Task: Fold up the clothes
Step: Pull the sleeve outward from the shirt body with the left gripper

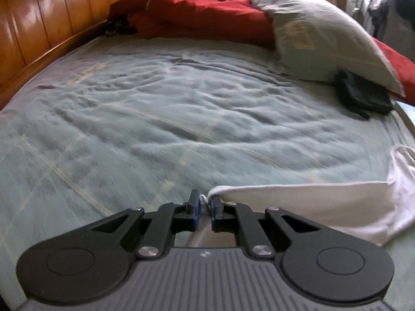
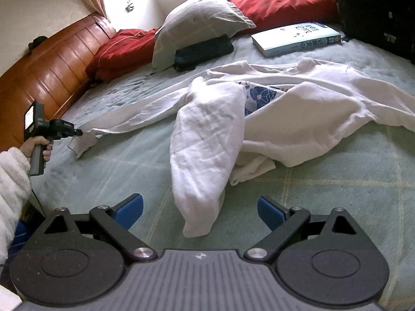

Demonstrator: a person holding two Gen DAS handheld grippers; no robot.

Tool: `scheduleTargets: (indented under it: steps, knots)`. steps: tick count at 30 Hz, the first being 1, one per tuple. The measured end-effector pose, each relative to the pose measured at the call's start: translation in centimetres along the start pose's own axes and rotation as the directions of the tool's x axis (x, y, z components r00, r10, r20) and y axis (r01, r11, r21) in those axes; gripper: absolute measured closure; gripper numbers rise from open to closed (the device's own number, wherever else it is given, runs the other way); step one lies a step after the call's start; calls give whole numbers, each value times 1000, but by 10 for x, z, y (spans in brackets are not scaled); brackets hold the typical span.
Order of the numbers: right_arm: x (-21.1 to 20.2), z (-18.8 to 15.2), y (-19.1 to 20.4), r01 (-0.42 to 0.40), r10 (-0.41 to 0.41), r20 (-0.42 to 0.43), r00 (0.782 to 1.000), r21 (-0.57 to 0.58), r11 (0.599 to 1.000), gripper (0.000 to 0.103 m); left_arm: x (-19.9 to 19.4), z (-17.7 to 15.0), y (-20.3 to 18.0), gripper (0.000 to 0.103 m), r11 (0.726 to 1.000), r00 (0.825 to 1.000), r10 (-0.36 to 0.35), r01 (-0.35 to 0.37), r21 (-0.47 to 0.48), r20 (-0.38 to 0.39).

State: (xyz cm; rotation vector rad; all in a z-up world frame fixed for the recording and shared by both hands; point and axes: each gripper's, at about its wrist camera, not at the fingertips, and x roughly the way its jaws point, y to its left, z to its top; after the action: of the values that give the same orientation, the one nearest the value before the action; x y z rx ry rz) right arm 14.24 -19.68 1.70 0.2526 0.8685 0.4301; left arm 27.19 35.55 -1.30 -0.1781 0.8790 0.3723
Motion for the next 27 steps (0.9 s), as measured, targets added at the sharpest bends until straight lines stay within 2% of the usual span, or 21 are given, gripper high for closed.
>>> scheduleTargets:
  steps: [8,10,11,14,19,23,25,27]
  knots:
    - [5,10,-7,41,-42,25,999,28,999,6,26,35,20,96,996,997,82,-82,-22,-3]
    - [7,10,-9,48,-49,27,998,39,998,6,31,40,19,92,995,996,94,-94,-16,4]
    - [9,11,-10,50,-51,27,998,45,998,6,33,43,18,86,995,995,100,-100,-13,7]
    - [14,11,-13,56,-57,18,998,59,997,6,37,46,16,86,996,996,93,-92,-17,19]
    - [17,9,-12,47,-48,9,999,55,997,6,31,43,18,75,993,992,120,-120,-21,33]
    - [13,7,-10,30,-31,16,999,50,998,6,12,42,30,49,991,994,96,-90,-95,59]
    - [10,6,-10,18,-19,25,1000,52,998,6,1,38,32,49,991,995,78,-71,-113,68]
    - [6,4,-10,5,-7,31,999,52,999,6,-7,29,33,46,991,998,28,-21,-136,51]
